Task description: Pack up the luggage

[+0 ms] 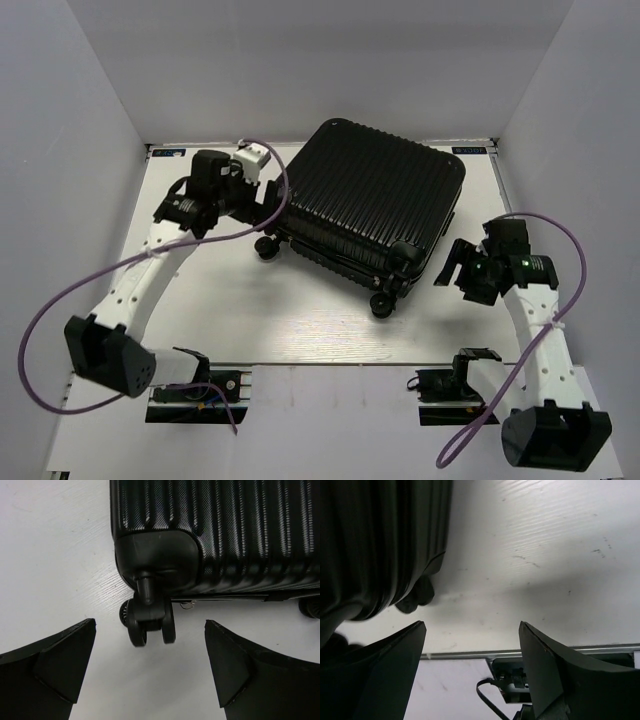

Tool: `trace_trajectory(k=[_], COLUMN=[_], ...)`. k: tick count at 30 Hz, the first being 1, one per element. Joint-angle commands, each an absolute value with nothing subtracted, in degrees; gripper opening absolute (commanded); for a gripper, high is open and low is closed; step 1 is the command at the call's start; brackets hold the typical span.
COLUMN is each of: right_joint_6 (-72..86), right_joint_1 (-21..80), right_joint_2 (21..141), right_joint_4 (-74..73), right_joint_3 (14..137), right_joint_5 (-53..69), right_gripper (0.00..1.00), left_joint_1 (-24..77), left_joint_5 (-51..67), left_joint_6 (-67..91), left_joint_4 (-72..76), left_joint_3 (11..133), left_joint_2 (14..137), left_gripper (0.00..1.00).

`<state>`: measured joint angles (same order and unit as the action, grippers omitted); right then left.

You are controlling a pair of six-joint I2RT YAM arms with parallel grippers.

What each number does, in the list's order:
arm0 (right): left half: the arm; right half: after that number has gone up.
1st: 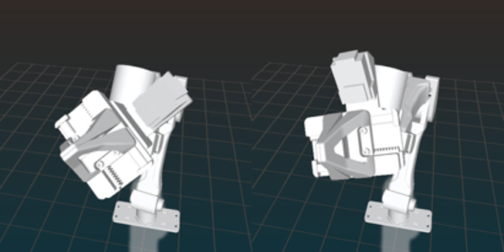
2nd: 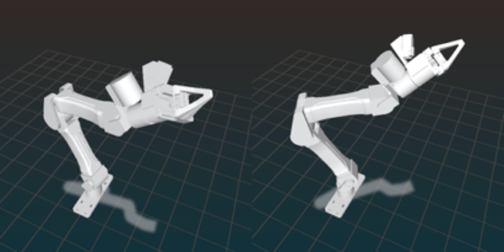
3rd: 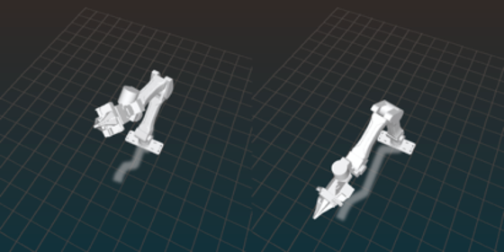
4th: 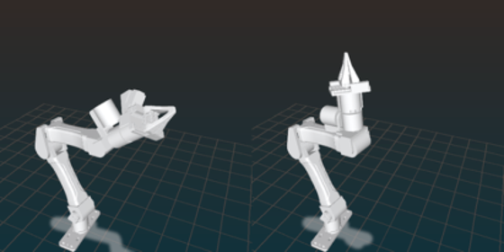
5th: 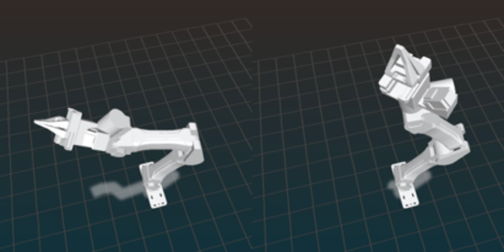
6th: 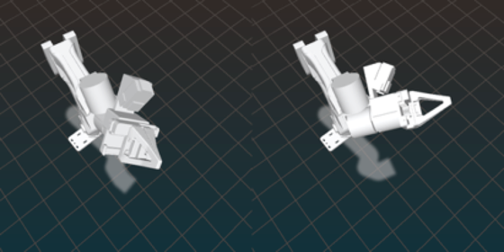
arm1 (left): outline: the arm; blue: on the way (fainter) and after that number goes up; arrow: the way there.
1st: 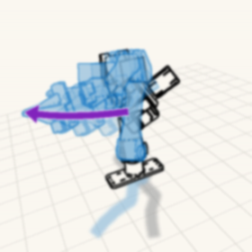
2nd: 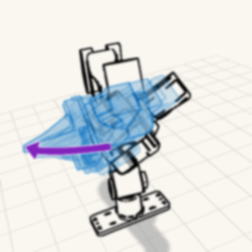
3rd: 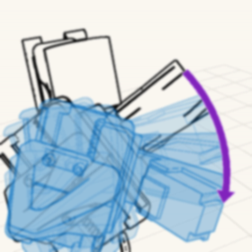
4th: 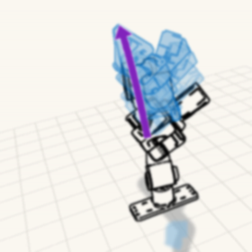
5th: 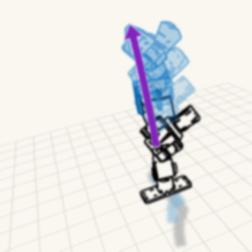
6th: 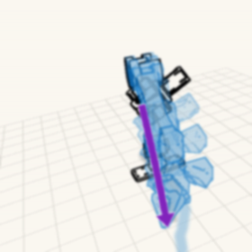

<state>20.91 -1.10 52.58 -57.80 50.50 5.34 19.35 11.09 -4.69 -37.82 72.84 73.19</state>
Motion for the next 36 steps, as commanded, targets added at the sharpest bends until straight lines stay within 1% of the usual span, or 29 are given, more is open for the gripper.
trace_trajectory(k=[1,6,7,10,13,16,19,22,23,25,26,27,28,29,30,31,32,34,36], right_joint_6=[17.15,18.36,19.41,19.25,17.06,16.35,18.19,19.42,19.25,19.07,18.72,18.72,18.55,18.72,18.72,18.29,18.19,17.50,17.06], right_joint_1=[-0.35,-0.18,1.65,2.55,2.90,3.08,3.25,3.43,3.43,3.69,3.60,3.60,3.60,3.78,3.78,3.78,4.04,4.13,4.57], right_joint_2=[48.43,46.32,46.58,48.42,50.79,58.41,60.90,65.02,65.65,68.36,68.99,69.78,71.96,72.68,73.29,75.48,76.28,79.44,81.55], right_joint_4=[-59.85,-56.53,-55.64,-50.64,-47.73,-47.38,-43.26,-39.12,-38.50,-38.32,-37.54,-37.09,-36.39,-35.52,-35.33,-34.55,-34.02,-31.65,-31.55], right_joint_3=[50.54,48.79,48.52,48.43,50.53,54.92,55.90,56.42,56.69,58.70,59.15,60.19,60.73,61.86,63.27,63.89,65.90,67.14,71.36], right_joint_5=[11.06,16.08,17.82,19.59,18.11,17.83,17.93,18.37,17.85,16.44,16.00,16.08,16.26,16.52,16.87,17.05,17.75,18.28,18.89], right_gripper=[0.81,0.78,0.78,0.78,0.78,0.78,0.75,0.72,0.72,0.71,0.69,0.68,0.68,0.67,0.67,0.67,0.67,0.67,0.67], left_joint_1=[18.90,18.90,19.16,19.25,19.42,20.12,20.65,20.83,21.18,21.62,21.88,22.15,22.32,22.67,22.94,23.03,23.29,23.38,23.99], left_joint_5=[16.09,15.91,14.95,11.69,11.34,11.34,9.85,11.68,11.69,12.65,12.83,13.09,13.10,13.18,12.75,12.05,11.26,10.73,8.62], left_joint_6=[-11.42,-13.01,-13.44,-13.54,-13.80,-13.10,-12.31,-10.82,-10.29,-9.58,-9.06,-9.05,-8.79,-8.62,-8.09,-7.56,-6.60,-6.07,-3.79], left_joint_4=[-41.92,-41.57,-41.57,-40.35,-39.55,-37.37,-35.16,-32.96,-31.48,-30.07,-29.10,-28.57,-28.74,-28.74,-29.18,-29.09,-29.44,-30.15,-30.41], left_joint_3=[75.50,72.96,72.17,69.88,69.43,69.88,69.87,70.05,70.05,70.14,70.05,70.05,70.57,70.75,71.01,71.10,70.93,69.71,67.43], left_joint_2=[77.69,80.95,81.12,81.47,82.79,84.55,85.69,86.04,86.04,86.22,86.39,86.40,86.66,86.83,86.57,86.40,86.22,84.64,81.67], left_gripper=[1.00,1.00,1.00,1.00,1.00,1.00,1.00,1.00,0.97,0.89,0.76,0.68,0.58,0.44,0.14,0.02,0.00,0.00,0.00])
